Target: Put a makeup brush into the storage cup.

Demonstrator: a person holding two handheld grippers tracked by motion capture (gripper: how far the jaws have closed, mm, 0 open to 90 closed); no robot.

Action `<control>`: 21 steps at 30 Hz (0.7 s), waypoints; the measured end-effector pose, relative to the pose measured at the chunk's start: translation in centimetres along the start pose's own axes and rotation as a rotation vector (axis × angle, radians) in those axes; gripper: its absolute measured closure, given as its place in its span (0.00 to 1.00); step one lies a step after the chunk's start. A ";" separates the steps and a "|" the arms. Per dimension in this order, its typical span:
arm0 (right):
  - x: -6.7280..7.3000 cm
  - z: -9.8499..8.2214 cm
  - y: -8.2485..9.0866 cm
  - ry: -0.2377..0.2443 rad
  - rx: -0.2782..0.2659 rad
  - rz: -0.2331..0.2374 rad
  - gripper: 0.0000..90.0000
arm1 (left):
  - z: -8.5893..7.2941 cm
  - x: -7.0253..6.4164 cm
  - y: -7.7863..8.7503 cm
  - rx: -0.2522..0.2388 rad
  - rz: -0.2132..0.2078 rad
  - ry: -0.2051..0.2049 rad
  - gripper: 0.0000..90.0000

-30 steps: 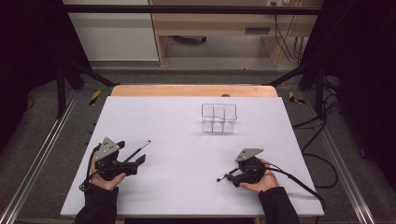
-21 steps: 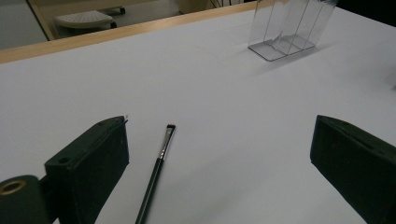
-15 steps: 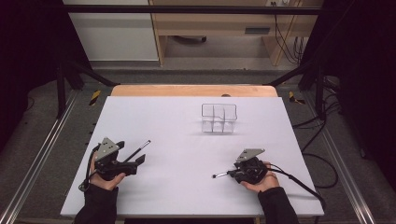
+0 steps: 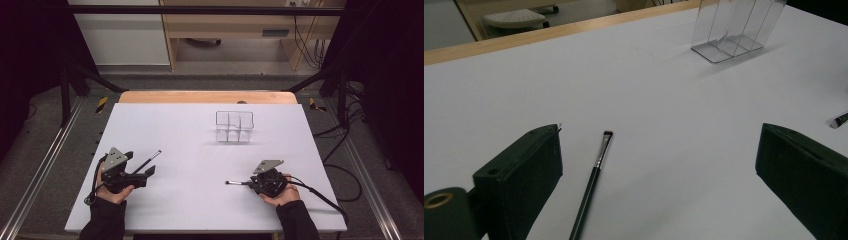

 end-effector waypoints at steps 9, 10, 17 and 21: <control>0.0 0.1 0.7 0.001 -0.015 -0.014 1.00 | 0.0 0.1 0.0 -0.001 0.001 0.001 0.05; 0.1 0.1 0.7 0.009 -0.018 -0.017 1.00 | 0.0 0.0 0.0 0.000 0.001 0.001 0.05; 0.0 0.2 0.6 -0.006 -0.029 -0.015 0.88 | 0.0 0.1 0.1 -0.004 0.000 0.003 0.05; 0.1 0.6 0.7 -0.009 -0.063 0.001 0.80 | 0.0 0.1 0.1 -0.004 -0.001 0.004 0.05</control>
Point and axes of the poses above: each handheld gripper's, and its own axes: y roughly backward along the jaws, z roughly out of its top, x roughly to its left, the point moved 6 cm from there along -y, roughly forward along the jaws, and after that the axes turned 2 degrees about -x, right-handed, at the moved point
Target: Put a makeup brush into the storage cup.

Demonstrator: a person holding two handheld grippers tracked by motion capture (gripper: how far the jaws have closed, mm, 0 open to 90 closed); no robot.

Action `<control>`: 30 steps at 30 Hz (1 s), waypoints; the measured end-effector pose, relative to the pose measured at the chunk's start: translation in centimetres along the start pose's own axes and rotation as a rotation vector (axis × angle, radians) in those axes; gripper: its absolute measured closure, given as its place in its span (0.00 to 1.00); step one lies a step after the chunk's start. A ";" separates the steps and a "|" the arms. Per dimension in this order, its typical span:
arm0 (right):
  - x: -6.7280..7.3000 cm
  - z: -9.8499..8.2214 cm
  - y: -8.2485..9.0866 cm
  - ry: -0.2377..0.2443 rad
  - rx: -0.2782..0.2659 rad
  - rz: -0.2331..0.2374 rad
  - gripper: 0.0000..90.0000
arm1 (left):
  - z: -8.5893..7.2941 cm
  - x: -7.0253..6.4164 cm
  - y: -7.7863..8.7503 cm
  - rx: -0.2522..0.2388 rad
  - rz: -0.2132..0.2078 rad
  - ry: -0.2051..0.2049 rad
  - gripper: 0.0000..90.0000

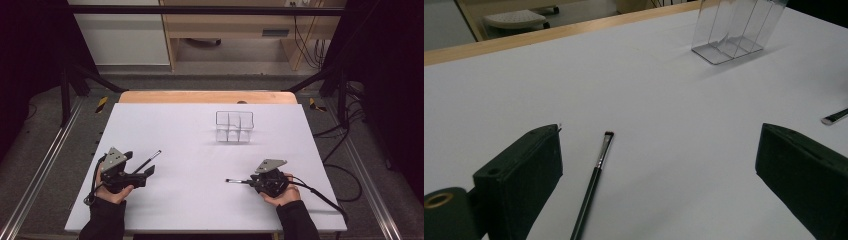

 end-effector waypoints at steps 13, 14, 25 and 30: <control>0.4 -0.1 -1.5 -0.001 0.029 0.026 0.83 | -0.1 -0.1 -0.1 0.006 -0.002 -0.003 0.05; 0.4 -0.1 -1.5 -0.003 0.031 0.026 0.84 | -0.1 -0.1 -0.1 0.006 -0.002 -0.004 0.05; 0.9 -0.1 -1.2 -0.007 0.067 0.033 0.89 | -0.1 -0.1 -0.1 0.004 -0.003 0.000 0.05; 1.1 -0.2 -1.2 0.008 0.061 0.022 0.88 | -0.1 -0.1 -0.1 0.004 -0.005 0.001 0.05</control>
Point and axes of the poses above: each handheld gripper's, and its own axes: y roughly backward along the jaws, z roughly out of its top, x roughly to its left, the point moved 6 cm from there along -y, roughly forward along the jaws, and after that the axes turned 2 degrees about -x, right-handed, at the moved point
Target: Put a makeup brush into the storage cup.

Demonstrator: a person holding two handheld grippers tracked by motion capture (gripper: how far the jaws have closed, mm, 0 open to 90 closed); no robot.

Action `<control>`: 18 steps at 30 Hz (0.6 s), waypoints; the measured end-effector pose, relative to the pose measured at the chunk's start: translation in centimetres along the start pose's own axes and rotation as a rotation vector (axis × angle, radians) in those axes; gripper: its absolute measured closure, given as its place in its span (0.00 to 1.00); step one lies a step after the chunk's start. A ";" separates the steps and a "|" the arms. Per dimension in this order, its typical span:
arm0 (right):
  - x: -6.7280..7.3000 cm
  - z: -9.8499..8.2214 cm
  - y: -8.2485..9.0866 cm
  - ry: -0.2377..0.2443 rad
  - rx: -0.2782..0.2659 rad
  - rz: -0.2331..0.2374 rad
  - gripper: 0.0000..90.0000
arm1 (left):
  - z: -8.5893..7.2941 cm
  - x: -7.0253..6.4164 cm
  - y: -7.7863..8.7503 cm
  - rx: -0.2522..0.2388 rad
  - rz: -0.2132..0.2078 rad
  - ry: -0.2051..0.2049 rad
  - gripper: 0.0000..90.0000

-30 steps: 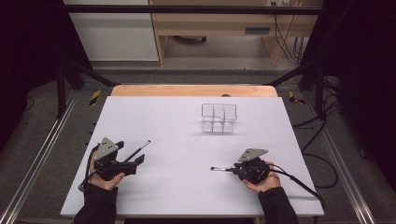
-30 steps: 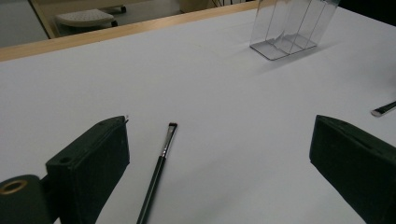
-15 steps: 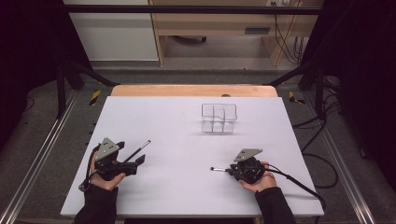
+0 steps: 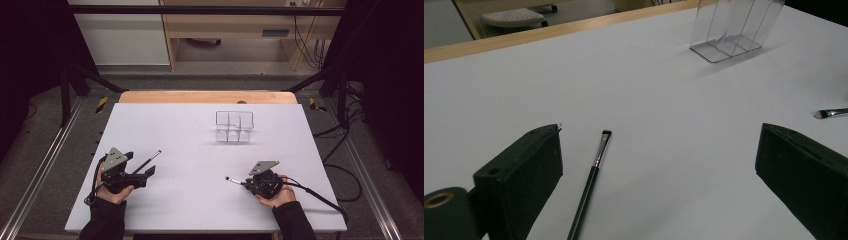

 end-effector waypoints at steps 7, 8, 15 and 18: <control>0.2 0.0 0.0 -0.020 0.001 -0.011 0.93 | 0.0 0.0 0.0 0.000 0.001 0.001 0.05; 0.2 0.0 0.0 -0.031 -0.001 -0.019 0.93 | 0.0 0.1 0.1 -0.003 0.001 0.005 0.05; 0.4 -0.1 0.1 -0.102 -0.003 -0.059 0.94 | 0.1 0.2 0.3 -0.007 0.007 0.010 0.05; 0.5 -0.1 0.1 -0.114 -0.010 -0.069 0.93 | 0.0 0.2 0.2 -0.004 0.008 0.009 0.05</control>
Point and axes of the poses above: each handheld gripper's, and its own axes: y roughly backward along the jaws, z roughly out of its top, x roughly to its left, the point moved 6 cm from there along -y, roughly forward along the jaws, and after that the axes turned 2 degrees about -x, right-handed, at the moved point
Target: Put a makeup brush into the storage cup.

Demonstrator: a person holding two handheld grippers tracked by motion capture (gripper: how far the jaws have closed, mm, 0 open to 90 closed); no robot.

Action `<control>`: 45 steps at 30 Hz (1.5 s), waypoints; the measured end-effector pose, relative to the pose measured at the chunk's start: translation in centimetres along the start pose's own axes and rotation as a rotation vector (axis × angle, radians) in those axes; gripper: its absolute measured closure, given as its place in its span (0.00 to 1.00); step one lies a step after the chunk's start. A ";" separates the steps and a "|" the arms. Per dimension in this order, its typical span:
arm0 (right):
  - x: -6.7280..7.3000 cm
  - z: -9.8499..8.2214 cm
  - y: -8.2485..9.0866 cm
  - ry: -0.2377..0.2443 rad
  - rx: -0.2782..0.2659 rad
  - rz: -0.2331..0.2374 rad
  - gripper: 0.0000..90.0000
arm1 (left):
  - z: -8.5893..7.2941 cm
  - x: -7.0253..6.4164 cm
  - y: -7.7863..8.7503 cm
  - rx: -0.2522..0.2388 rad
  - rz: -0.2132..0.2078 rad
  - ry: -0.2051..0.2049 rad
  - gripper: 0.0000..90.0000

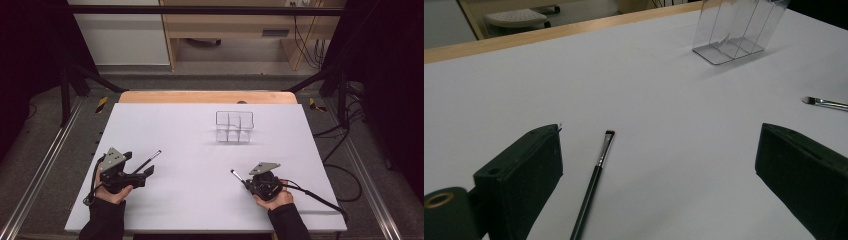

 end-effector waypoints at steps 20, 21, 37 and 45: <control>-0.4 3.5 1.1 0.071 0.166 0.039 0.51 | 0.0 0.3 0.1 0.007 0.001 0.004 0.05; -0.4 3.5 1.1 0.071 0.166 0.039 0.51 | 0.0 0.3 0.1 0.007 0.001 0.004 0.05; -0.6 3.6 -0.8 0.080 0.342 0.045 0.68 | -0.1 0.3 0.1 0.010 0.000 0.005 0.05; -0.3 3.2 -1.3 0.086 0.378 0.048 0.81 | -0.1 0.3 0.0 0.013 -0.002 0.005 0.05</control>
Point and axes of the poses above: each handheld gripper's, and its own axes: y roughly backward along the jaws, z roughly out of its top, x roughly to its left, the point moved 6 cm from there along -y, roughly forward along the jaws, and after that the axes turned 2 degrees about -x, right-handed, at the moved point
